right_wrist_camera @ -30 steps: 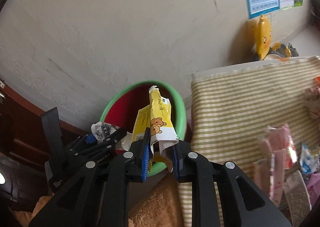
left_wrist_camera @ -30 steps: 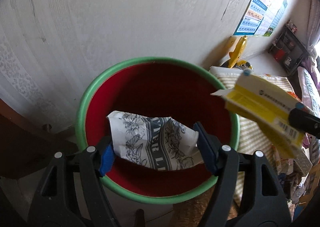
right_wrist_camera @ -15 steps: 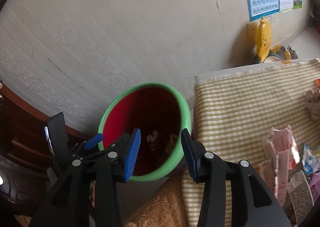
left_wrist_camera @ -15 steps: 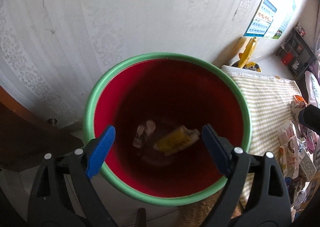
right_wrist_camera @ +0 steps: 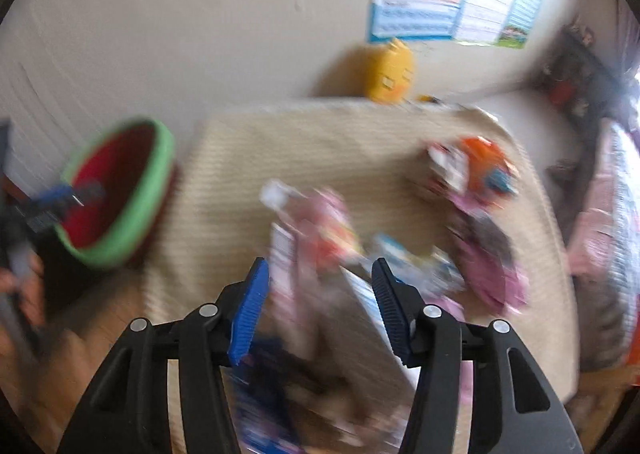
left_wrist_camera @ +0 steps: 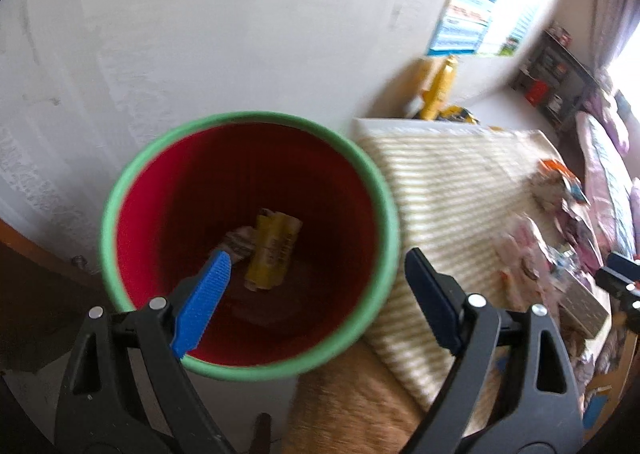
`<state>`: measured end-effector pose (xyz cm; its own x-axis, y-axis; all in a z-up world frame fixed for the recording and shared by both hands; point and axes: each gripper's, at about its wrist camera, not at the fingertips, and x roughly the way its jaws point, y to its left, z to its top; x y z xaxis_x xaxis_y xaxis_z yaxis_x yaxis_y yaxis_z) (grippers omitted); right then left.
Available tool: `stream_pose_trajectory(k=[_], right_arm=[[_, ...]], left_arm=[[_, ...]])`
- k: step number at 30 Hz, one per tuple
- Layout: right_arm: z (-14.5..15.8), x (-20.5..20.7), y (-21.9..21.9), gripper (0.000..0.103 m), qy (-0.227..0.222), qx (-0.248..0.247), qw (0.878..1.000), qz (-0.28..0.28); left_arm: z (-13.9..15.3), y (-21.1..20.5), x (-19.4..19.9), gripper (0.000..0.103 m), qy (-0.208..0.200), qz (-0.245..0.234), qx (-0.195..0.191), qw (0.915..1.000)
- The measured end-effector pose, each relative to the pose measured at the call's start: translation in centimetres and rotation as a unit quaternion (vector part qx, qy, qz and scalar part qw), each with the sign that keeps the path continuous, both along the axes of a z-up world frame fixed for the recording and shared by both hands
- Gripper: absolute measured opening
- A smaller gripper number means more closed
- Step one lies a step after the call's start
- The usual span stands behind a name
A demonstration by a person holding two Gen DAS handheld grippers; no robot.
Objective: Collect trash
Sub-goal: 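Grasp the pink snack bag with the left tool while the right tool reaches for the white carton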
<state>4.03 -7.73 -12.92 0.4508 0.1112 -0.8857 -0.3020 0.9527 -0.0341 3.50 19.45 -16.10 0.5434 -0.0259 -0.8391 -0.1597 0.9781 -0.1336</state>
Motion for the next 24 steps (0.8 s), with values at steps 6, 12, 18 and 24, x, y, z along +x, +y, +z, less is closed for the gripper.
stream_pose_trajectory(k=[6, 12, 18, 24], right_arm=[[-2.6, -1.8, -4.0, 0.064, 0.021, -0.026, 0.999, -0.018], [-5.4, -2.9, -5.6, 0.065, 0.036, -0.034, 0.999, -0.016], [-5.7, -3.0, -6.6, 0.057, 0.031, -0.004, 0.999, -0.020], [-5.1, -3.7, -7.5, 0.057, 0.026, 0.019, 0.999, -0.032]], left_arm=[[0.4, -5.3, -0.3, 0.086, 0.009, -0.057, -0.013, 0.9982], [0.6, -9.6, -0.7, 0.086, 0.020, -0.103, -0.019, 0.9943], [-0.5, -13.1, -0.2, 0.087, 0.046, -0.122, -0.033, 0.9909], [-2.8, -16.5, 1.2, 0.088, 0.081, -0.139, -0.058, 0.9852]])
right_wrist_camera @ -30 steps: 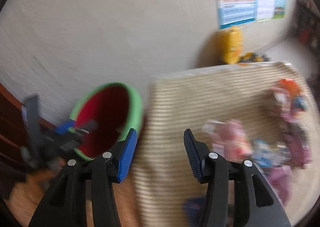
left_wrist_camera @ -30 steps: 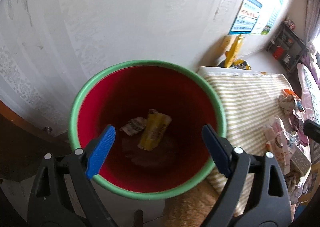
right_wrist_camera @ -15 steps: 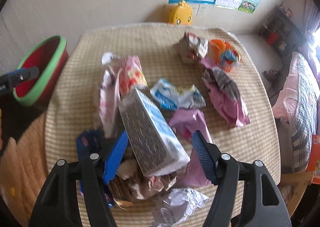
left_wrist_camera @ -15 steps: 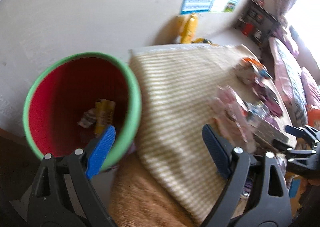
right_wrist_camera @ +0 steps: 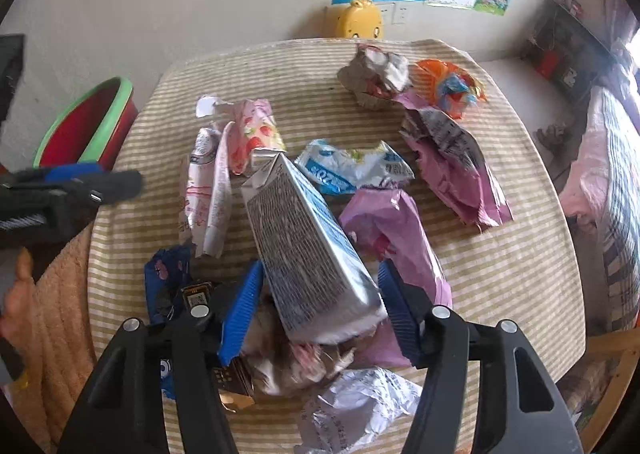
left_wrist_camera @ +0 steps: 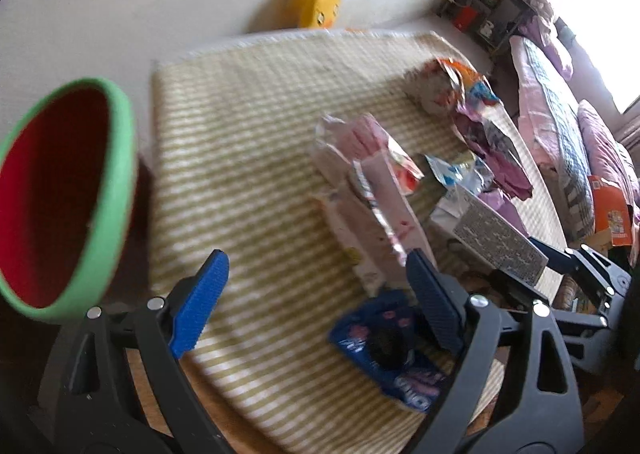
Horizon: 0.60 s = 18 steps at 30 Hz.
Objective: Collect trash
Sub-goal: 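Grasp the pink snack bag with the left tool while the right tool reaches for the white carton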
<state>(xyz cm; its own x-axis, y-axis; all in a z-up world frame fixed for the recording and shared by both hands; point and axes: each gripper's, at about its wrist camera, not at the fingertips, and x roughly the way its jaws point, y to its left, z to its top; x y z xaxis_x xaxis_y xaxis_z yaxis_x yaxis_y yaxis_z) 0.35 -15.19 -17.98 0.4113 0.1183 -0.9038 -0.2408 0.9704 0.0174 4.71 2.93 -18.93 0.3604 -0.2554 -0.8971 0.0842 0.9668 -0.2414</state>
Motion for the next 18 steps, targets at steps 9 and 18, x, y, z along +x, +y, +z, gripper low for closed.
stream_pose_trajectory(k=[9, 18], right_arm=[[1.7, -1.9, -3.2, 0.064, -0.012, 0.070, 0.996, -0.060], [1.4, -2.3, -3.6, 0.064, -0.008, 0.073, 0.995, -0.062]], left_arm=[[-3.6, -4.2, 2.7, 0.088, 0.044, -0.013, 0.015, 0.9988], [-2.7, -5.1, 2.2, 0.038, 0.040, -0.040, -0.007, 0.9984]])
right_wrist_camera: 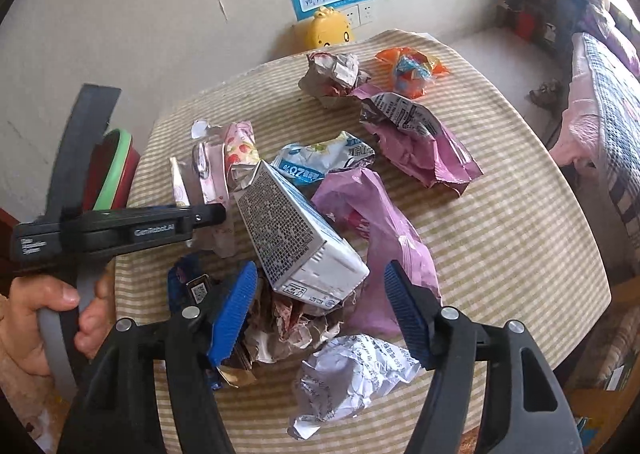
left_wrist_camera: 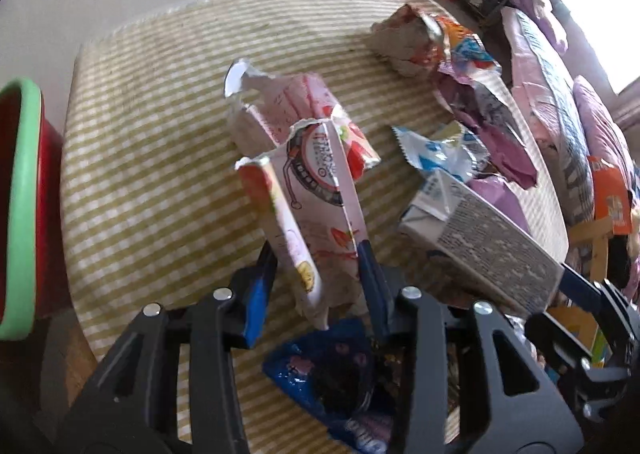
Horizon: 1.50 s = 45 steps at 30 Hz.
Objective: Collect trash
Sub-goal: 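Grasp the pink snack bag with the left tool while the right tool reaches for the white carton, then carry the pink bag toward the bin while the right tool grasps the white milk carton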
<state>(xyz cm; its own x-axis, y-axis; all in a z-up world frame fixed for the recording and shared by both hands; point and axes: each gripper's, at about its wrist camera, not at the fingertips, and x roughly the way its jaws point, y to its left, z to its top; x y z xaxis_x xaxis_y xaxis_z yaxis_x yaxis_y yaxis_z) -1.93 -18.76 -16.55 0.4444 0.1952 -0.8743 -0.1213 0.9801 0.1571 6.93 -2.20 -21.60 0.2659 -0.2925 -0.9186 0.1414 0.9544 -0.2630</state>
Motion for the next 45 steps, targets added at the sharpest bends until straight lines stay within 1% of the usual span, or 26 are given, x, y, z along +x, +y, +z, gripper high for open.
stream_pose_trajectory(k=[4, 8, 10, 13, 18, 20, 22, 26, 27, 28, 29, 30, 31, 32, 33, 35, 37, 41, 45], right_arm=[[0.0, 0.3, 0.4, 0.064, -0.002, -0.010, 1.000, 0.013], [-0.4, 0.7, 0.6, 0.066, 0.001, -0.035, 0.999, 0.025], [-0.7, 0.8, 0.6, 0.066, 0.005, -0.037, 0.999, 0.027], [-1.1, 1.1, 0.7, 0.066, 0.012, -0.042, 0.999, 0.030], [-1.6, 1.7, 1.2, 0.066, 0.018, -0.046, 0.998, 0.039], [-1.9, 1.8, 1.3, 0.066, 0.021, -0.047, 0.998, 0.039], [-2.0, 1.9, 1.3, 0.066, 0.023, -0.045, 0.998, 0.038], [-2.0, 1.9, 1.1, 0.066, 0.024, -0.043, 0.998, 0.035], [-2.1, 1.9, 1.0, 0.066, 0.025, -0.043, 0.998, 0.034], [-2.2, 1.9, 1.0, 0.066, 0.028, -0.042, 0.998, 0.033], [-2.3, 1.9, 0.9, 0.062, 0.028, -0.042, 0.998, 0.032], [-2.4, 1.9, 0.9, 0.056, 0.027, -0.040, 0.998, 0.031], [-2.4, 1.8, 0.8, 0.050, 0.026, -0.037, 0.999, 0.029], [-2.3, 1.8, 0.8, 0.046, 0.025, -0.035, 0.999, 0.028], [-2.2, 1.7, 0.7, 0.046, 0.023, -0.030, 0.999, 0.027], [-1.7, 1.6, 0.8, 0.044, 0.016, -0.026, 0.999, 0.022], [-0.6, 1.3, 0.8, 0.043, 0.001, -0.018, 1.000, 0.016], [2.3, 0.7, 0.8, 0.041, -0.036, -0.005, 0.999, 0.002], [5.3, 0.1, 1.4, 0.041, -0.072, 0.002, 0.997, -0.005]], left_arm=[[1.5, 1.0, -0.8, 0.038, -0.022, -0.008, 0.008, 0.9997], [3.3, 2.4, -1.5, 0.038, -0.044, -0.011, 0.013, 0.9989], [3.5, 3.1, -1.4, 0.038, -0.045, -0.012, 0.014, 0.9988], [2.7, 3.6, -1.2, 0.039, -0.034, -0.012, 0.019, 0.9992], [0.5, 4.1, -0.4, 0.041, -0.004, 0.011, 0.019, 0.9998], [-0.1, 4.2, -0.1, 0.047, 0.002, 0.019, 0.020, 0.9996], [-0.7, 4.3, 0.3, 0.058, 0.007, 0.030, 0.018, 0.9993], [-1.3, 4.4, 0.5, 0.063, 0.009, 0.038, 0.019, 0.9990], [-1.3, 4.3, 0.4, 0.063, 0.007, 0.036, 0.023, 0.9991], [-1.3, 4.2, 0.3, 0.060, 0.005, 0.036, 0.025, 0.9990], [-1.2, 4.3, 0.2, 0.052, 0.004, 0.037, 0.028, 0.9989], [-1.1, 4.6, 0.1, 0.048, 0.005, 0.041, 0.022, 0.9989], [-0.9, 4.7, -0.1, 0.046, 0.006, 0.043, 0.018, 0.9989], [-0.6, 5.1, -0.2, 0.045, 0.007, 0.048, 0.015, 0.9987], [-0.4, 5.3, -0.3, 0.044, 0.004, 0.050, 0.012, 0.9987], [0.3, 5.7, -0.5, 0.044, -0.006, 0.054, 0.012, 0.9984], [1.7, 6.0, -0.8, 0.044, -0.027, 0.056, 0.015, 0.9980], [5.6, 6.4, -1.6, 0.044, -0.088, 0.055, 0.024, 0.9943], [8.6, 6.7, -1.8, 0.044, -0.138, 0.045, 0.033, 0.9889]])
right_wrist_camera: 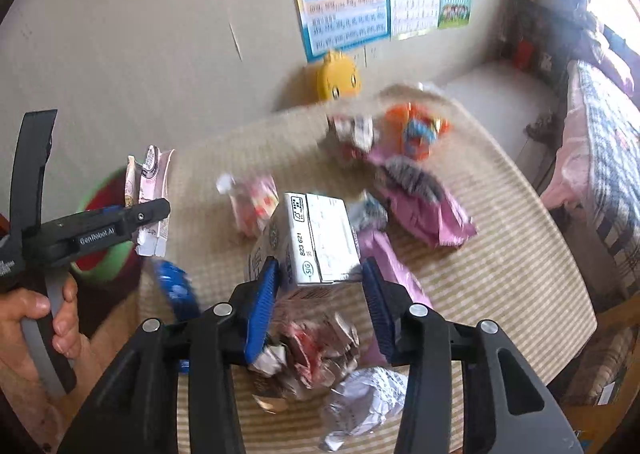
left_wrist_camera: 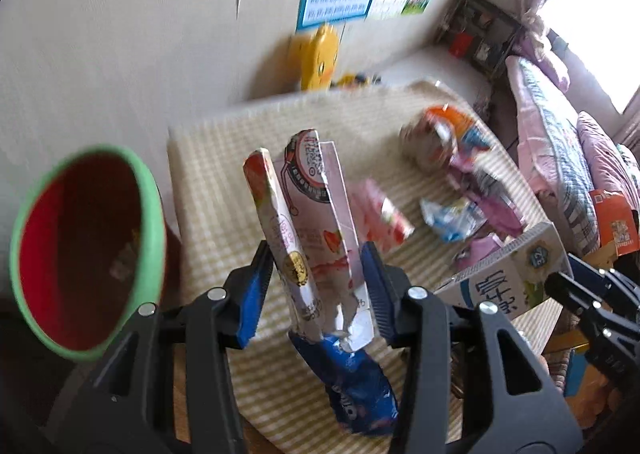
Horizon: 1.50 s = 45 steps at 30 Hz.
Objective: Collect trash
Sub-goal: 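Carry the pink bag toward the bin while the right tool grasps the white milk carton, then release the pink bag and white carton into the red bin with both tools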
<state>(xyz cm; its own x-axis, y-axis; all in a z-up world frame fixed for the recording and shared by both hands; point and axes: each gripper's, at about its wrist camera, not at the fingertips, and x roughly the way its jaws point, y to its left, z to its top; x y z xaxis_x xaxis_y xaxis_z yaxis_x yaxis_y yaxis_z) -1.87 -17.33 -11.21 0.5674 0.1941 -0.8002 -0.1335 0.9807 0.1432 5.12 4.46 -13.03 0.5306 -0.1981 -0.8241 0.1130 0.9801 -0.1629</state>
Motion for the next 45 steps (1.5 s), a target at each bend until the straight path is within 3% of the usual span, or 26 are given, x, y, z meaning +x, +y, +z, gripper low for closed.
stream_pose_trajectory(k=[6, 12, 29, 45], right_arm=[[3.0, 0.0, 1.3, 0.041, -0.028, 0.012, 1.000, 0.004], [4.2, 0.8, 3.2, 0.041, -0.034, 0.015, 0.999, 0.013], [4.8, 5.1, 13.0, 0.041, -0.036, 0.013, 0.996, 0.086], [3.0, 8.0, 21.3, 0.041, -0.022, 0.029, 0.989, 0.145]], left_arm=[[2.7, 0.1, -1.1, 0.044, -0.048, -0.015, 0.017, 0.9986], [3.4, 1.9, -1.2, 0.044, -0.064, 0.000, 0.026, 0.9976], [1.2, 11.5, -1.1, 0.044, -0.038, 0.095, 0.027, 0.9944], [-1.9, 19.1, -1.4, 0.044, -0.002, 0.181, 0.048, 0.9823]])
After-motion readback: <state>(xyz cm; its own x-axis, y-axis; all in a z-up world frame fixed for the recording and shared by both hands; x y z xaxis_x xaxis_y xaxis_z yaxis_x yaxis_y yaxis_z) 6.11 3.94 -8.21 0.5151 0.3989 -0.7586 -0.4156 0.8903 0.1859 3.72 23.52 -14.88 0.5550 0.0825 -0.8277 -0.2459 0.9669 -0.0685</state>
